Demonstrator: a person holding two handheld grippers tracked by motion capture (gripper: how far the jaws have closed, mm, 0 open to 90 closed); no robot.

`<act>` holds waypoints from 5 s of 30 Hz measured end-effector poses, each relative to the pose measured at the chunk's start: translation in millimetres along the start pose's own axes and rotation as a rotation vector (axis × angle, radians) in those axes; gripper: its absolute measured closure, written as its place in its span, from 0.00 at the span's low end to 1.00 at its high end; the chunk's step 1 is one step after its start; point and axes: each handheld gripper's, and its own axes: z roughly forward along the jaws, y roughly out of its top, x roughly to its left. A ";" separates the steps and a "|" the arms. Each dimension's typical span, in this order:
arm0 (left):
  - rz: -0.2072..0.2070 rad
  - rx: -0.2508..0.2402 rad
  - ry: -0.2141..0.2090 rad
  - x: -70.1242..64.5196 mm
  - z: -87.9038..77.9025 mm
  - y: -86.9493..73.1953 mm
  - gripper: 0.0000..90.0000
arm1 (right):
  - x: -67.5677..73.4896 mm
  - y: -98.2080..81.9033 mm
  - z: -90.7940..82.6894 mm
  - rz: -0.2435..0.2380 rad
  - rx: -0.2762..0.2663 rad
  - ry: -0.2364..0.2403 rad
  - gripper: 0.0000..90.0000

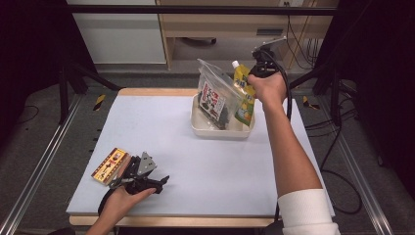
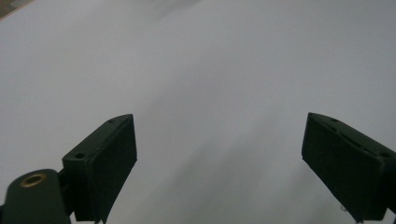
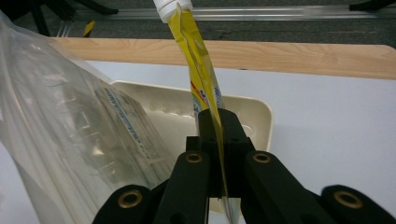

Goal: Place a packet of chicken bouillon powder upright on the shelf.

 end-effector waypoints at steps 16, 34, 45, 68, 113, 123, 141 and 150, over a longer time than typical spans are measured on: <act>0.007 0.000 -0.002 -1.6 1.2 0.7 0.11 | -1.9 -8.7 13.3 0.079 -0.086 0.045 1.00; 0.020 0.008 -0.009 -3.7 2.1 1.3 0.11 | -6.7 -33.4 29.5 0.099 -0.213 0.114 1.00; 0.018 0.009 -0.008 -4.1 3.0 0.7 0.11 | -13.5 -48.2 37.1 0.076 -0.243 0.141 1.00; 0.032 0.029 0.003 -1.8 2.8 -0.4 0.11 | -6.1 -67.3 29.4 -0.050 -0.260 0.080 0.79; 0.001 0.051 0.077 36.3 -26.2 7.4 0.05 | -10.2 -244.1 27.0 -0.385 -0.299 0.030 0.19; -0.076 0.195 0.125 72.0 -46.3 17.2 0.06 | -7.4 -265.8 35.1 -0.524 -0.317 -0.001 0.22; -0.225 0.437 0.048 109.7 -46.6 6.0 0.07 | -10.6 -270.8 40.8 -0.590 -0.359 -0.031 0.18; -0.270 0.471 0.037 118.5 -49.2 -2.9 0.07 | -11.5 -270.6 41.1 -0.564 -0.354 -0.040 0.16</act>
